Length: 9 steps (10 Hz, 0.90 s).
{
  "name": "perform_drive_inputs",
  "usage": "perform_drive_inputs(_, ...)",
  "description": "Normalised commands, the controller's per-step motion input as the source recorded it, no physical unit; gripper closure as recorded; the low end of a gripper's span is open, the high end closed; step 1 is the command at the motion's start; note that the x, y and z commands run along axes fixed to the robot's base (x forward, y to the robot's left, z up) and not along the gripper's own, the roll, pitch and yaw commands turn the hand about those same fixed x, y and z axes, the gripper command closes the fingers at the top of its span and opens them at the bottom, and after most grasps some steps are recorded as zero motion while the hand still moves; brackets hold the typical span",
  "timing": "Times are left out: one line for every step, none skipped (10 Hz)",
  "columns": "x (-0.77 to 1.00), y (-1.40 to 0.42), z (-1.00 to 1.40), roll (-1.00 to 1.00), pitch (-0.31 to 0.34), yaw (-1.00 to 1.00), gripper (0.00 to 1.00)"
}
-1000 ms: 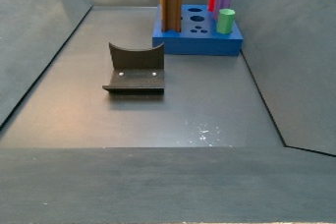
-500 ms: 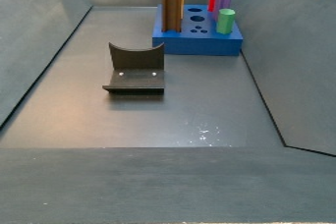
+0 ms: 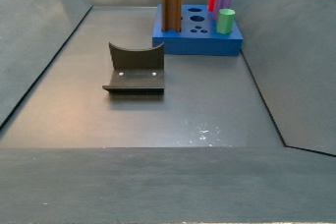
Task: Pick up the double-square object. Move up. Move to above the board. Insert the double-square object.
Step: Insert the double-square object.
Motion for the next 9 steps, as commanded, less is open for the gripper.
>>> perform_drive_inputs(-0.04,0.14,-0.22,0.04,-0.019,0.0,1.0)
perform_drive_inputs(-0.19,0.05,-0.23,0.07,-0.074,0.02,1.0)
perform_drive_inputs(-0.17,0.03,-0.24,0.06,-0.083,0.02,1.0)
perform_drive_inputs(-0.17,0.0,-0.23,0.06,-0.09,0.04,1.0)
perform_drive_inputs(-0.16,0.0,-0.23,0.07,-0.091,0.03,1.0)
perform_drive_inputs(-0.07,0.0,-0.3,0.08,-0.111,0.03,1.0)
perform_drive_inputs(0.0,0.0,-0.35,0.08,-0.087,0.0,1.0)
perform_drive_inputs(0.01,0.01,-0.31,0.13,-0.051,0.0,1.0)
perform_drive_inputs(0.0,0.03,-0.33,0.22,-0.029,0.0,1.0)
